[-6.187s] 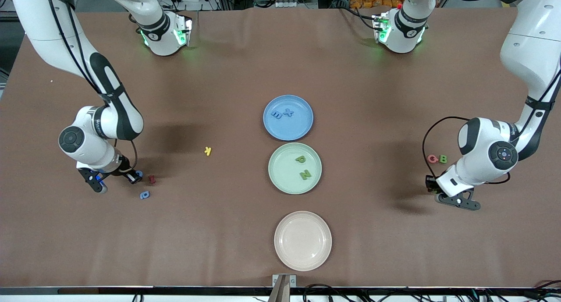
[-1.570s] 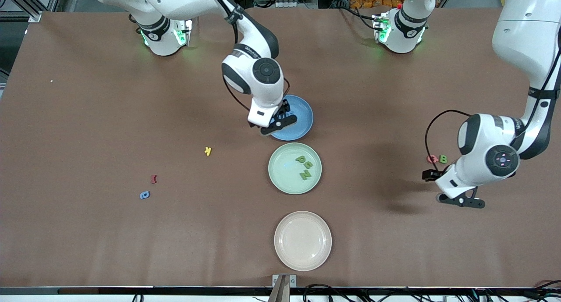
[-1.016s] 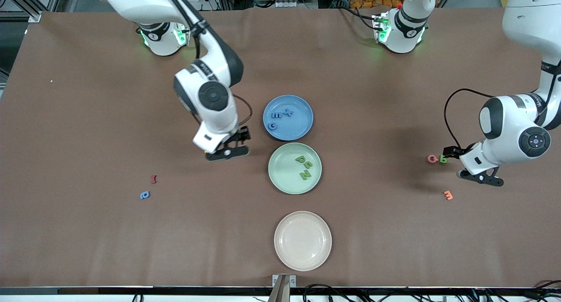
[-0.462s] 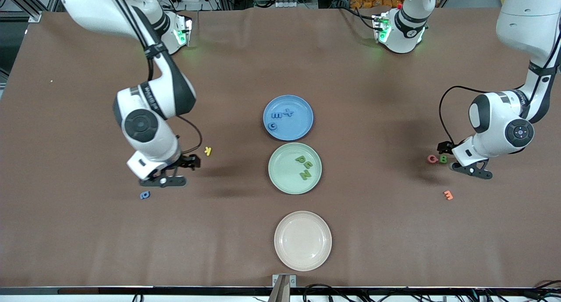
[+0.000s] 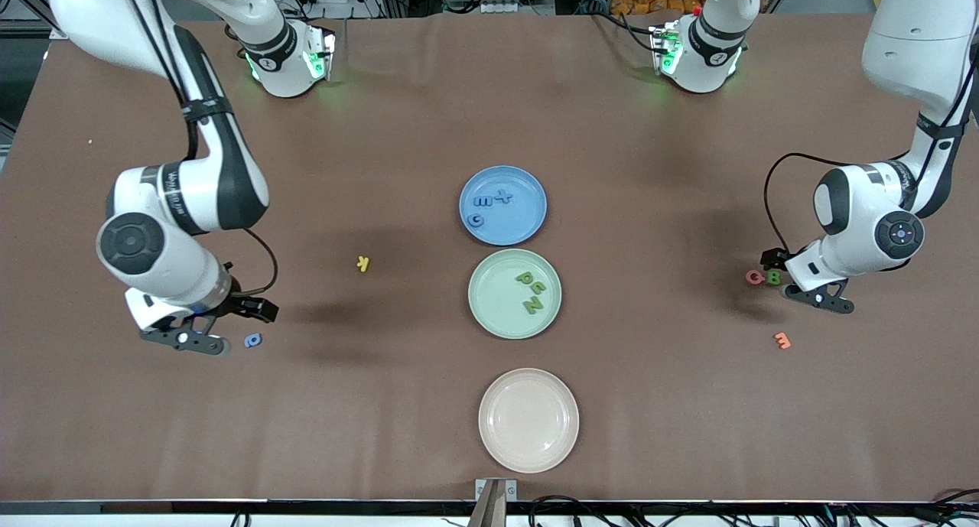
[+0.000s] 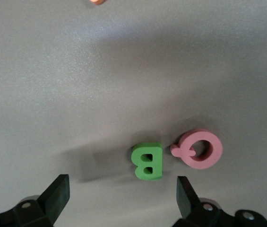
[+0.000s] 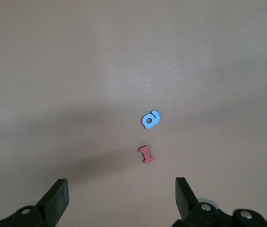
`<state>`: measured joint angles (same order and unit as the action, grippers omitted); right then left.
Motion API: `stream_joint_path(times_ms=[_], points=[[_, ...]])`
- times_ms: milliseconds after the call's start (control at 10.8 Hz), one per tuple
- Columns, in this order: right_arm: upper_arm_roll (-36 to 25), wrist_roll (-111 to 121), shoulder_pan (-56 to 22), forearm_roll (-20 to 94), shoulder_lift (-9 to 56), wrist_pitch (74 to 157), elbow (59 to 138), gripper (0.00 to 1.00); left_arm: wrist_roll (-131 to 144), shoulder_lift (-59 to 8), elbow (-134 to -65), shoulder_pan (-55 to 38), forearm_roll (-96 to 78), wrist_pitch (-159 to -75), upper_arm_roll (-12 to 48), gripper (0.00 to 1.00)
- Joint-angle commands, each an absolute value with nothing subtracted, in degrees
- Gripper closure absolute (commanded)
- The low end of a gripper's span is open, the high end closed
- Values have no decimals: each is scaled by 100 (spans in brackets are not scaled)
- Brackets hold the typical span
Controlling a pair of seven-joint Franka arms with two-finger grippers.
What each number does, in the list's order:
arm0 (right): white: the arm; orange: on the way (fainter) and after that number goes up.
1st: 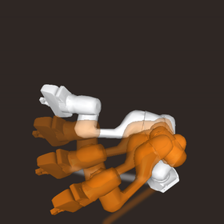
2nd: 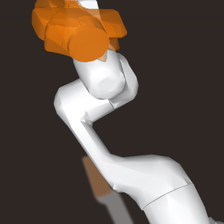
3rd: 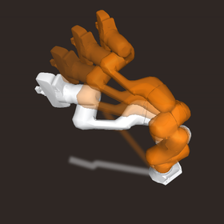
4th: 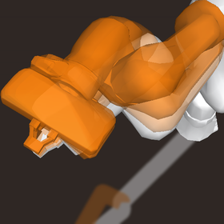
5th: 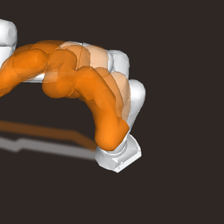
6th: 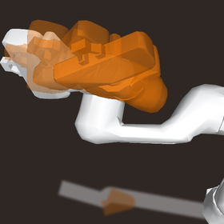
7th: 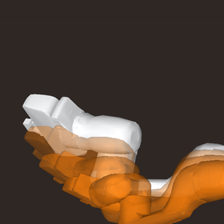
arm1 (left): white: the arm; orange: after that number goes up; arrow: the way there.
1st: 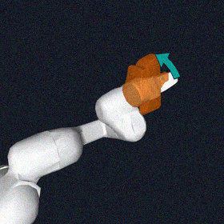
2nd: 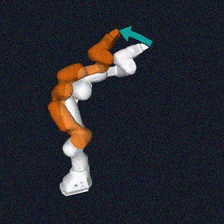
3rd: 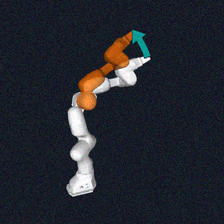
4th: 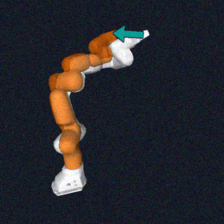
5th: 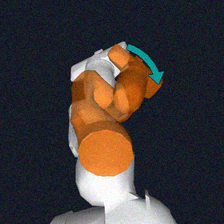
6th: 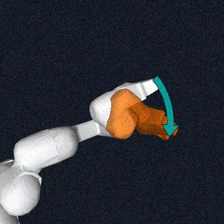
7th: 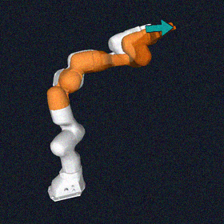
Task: Sort letters by color into matching plates
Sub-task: 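Move the right gripper to the blue a while the left gripper reaches the B, then grasp the blue a with the right gripper while the left gripper grasps the B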
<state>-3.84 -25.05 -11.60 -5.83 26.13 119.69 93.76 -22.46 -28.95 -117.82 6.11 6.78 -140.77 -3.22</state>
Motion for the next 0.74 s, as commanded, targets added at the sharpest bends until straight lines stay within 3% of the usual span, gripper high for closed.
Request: stream_joint_path(times_ms=[0, 646], points=[[-702, -3039, -1108, 235, 2646, 12180, 9369, 0, -2496, -2953, -11795, 606, 492, -14256, -378, 0], [-879, -5859, -932, 756, 3198, 12770, 9360, 0, -2548, -3138, -11742, 633, 492, -14546, -378, 0]])
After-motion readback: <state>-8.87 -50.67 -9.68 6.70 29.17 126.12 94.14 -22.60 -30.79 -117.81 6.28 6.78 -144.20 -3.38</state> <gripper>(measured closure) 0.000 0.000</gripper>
